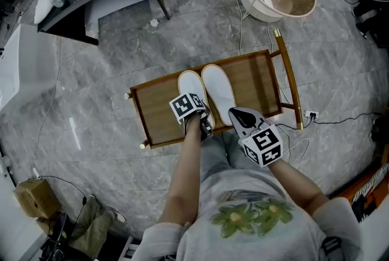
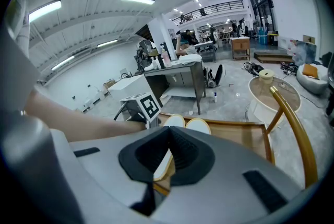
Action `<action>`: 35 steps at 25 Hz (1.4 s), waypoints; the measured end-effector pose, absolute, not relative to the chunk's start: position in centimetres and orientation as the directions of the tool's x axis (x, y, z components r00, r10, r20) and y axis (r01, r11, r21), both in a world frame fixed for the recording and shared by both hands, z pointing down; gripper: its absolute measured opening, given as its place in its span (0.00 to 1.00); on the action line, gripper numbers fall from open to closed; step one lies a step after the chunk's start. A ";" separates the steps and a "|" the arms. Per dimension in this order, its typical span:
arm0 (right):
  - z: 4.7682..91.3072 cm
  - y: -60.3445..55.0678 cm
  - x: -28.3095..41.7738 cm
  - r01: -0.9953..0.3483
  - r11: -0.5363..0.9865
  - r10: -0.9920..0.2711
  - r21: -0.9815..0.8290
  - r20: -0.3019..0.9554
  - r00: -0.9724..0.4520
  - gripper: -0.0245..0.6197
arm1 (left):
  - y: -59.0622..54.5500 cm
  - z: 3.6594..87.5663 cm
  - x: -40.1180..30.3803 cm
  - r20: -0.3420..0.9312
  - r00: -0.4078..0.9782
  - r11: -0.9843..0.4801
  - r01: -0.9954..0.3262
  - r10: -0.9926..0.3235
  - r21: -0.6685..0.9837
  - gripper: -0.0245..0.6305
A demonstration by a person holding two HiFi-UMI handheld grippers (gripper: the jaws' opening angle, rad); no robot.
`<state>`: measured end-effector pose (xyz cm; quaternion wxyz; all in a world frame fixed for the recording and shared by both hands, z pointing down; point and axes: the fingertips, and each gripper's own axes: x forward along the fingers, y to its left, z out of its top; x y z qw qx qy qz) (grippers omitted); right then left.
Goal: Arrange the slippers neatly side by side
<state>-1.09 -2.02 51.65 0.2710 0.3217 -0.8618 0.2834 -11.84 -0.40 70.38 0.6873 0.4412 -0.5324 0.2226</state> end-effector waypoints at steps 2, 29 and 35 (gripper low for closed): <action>51.7 -1.9 -1.0 -0.709 0.632 -0.402 -0.314 0.649 -0.646 0.05 | -0.5 70.3 -11.6 0.923 0.341 0.485 -0.786 -0.175 0.383 0.14; 46.8 -1.8 -0.7 -0.652 0.699 -0.431 -0.293 0.555 -0.711 0.05 | -1.1 54.8 -12.9 0.805 0.173 -0.079 -0.985 -0.567 0.156 0.46; 45.3 -1.3 -0.3 -0.628 0.719 -0.430 -0.297 0.520 -0.738 0.05 | -0.6 49.9 -11.3 0.709 0.167 -0.137 -0.986 -0.686 0.099 0.46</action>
